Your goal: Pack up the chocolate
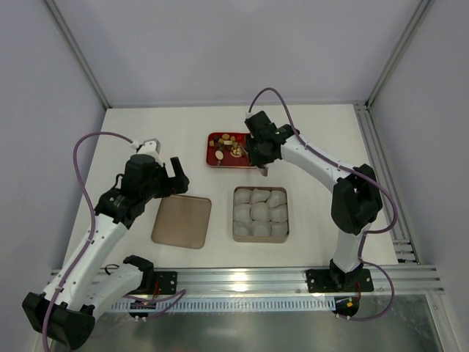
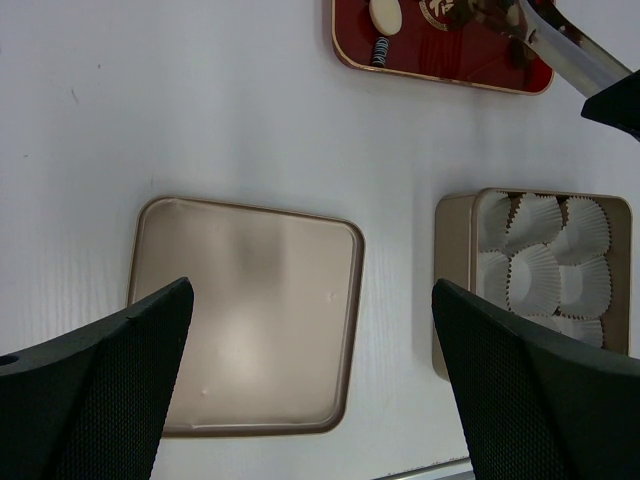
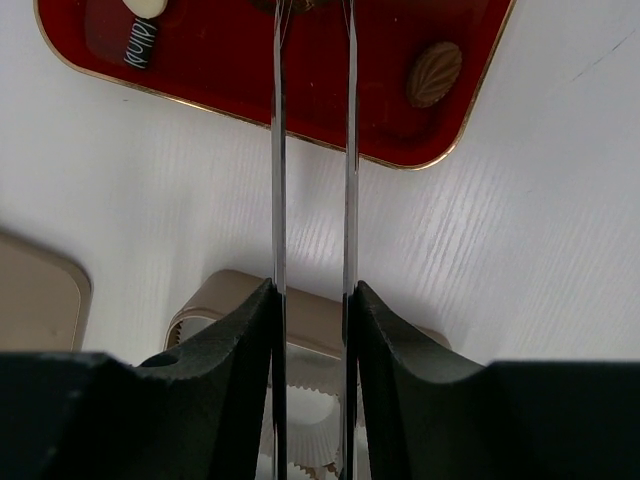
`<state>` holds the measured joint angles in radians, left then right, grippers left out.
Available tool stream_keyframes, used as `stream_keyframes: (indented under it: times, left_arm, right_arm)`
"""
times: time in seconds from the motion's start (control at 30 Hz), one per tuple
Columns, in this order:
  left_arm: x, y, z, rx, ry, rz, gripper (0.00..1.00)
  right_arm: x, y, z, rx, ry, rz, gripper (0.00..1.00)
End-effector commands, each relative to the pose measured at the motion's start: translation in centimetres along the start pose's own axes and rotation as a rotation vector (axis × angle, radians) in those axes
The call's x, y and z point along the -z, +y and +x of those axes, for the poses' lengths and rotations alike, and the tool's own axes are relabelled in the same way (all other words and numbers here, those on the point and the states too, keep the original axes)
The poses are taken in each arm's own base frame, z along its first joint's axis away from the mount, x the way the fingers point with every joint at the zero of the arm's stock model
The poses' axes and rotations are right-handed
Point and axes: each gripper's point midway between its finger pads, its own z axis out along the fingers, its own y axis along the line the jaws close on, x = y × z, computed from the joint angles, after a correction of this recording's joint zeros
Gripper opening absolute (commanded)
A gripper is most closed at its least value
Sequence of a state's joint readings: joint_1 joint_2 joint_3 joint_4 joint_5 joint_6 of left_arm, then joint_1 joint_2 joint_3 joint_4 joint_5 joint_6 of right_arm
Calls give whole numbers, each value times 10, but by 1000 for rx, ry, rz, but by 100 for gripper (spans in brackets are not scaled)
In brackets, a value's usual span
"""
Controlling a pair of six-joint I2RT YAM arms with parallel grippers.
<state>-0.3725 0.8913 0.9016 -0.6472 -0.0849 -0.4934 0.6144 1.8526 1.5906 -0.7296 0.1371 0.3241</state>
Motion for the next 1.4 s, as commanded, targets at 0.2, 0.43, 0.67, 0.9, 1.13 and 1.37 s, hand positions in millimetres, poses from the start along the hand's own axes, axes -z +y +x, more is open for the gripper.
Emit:
stream_keyframes:
  times: [0.2, 0.43, 0.67, 0.9, 1.13, 1.37]
  left_arm:
    - [1, -1, -6, 11, -28, 5, 100]
    - [0, -1, -6, 10, -24, 3, 100]
    - [0, -1, -6, 10, -26, 2, 100]
    - [0, 0, -6, 11, -28, -1, 100]
    - [0, -2, -4, 11, -17, 8, 100]
    - [-1, -5, -4, 13, -11, 24, 100]
  right_arm:
    - [-4, 9, -13, 2, -34, -15, 31]
    - [-3, 9, -16, 14, -38, -16, 31]
    - [-11, 11, -17, 26, -26, -11, 42]
    - [-15, 13, -23, 28, -24, -5, 39]
    - [-1, 8, -24, 32, -33, 6, 23]
    - [37, 2, -21, 33, -58, -9, 20]
